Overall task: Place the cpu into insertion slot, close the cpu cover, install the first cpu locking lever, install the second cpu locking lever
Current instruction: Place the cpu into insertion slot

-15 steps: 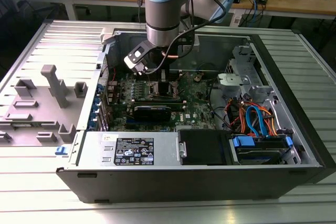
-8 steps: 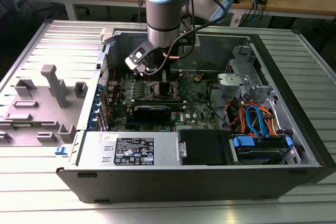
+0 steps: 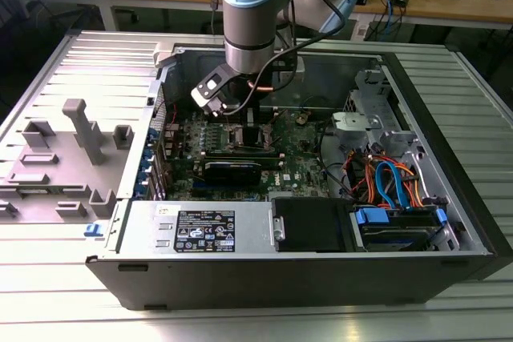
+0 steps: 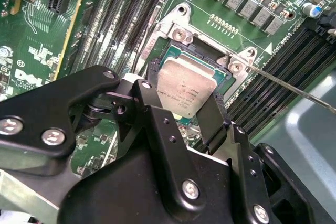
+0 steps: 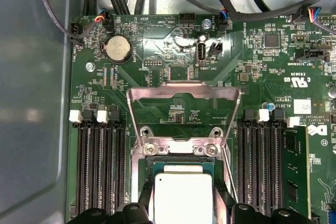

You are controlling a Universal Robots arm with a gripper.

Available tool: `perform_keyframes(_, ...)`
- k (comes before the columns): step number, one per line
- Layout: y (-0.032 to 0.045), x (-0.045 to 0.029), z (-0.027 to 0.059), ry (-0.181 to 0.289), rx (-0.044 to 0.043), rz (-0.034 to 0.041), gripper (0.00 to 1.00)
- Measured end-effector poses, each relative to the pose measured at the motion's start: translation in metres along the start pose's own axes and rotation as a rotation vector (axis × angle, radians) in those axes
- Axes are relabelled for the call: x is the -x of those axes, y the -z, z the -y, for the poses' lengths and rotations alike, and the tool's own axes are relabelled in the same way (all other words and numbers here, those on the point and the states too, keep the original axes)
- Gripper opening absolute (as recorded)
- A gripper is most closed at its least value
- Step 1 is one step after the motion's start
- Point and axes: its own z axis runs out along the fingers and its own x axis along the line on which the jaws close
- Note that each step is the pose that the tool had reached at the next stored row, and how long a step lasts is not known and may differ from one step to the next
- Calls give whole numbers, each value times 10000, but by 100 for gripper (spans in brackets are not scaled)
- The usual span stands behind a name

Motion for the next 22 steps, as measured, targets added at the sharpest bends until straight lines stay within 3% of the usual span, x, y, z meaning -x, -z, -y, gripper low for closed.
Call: perform_keyframes(22,-10,-11,-6,-44,0,0,55)
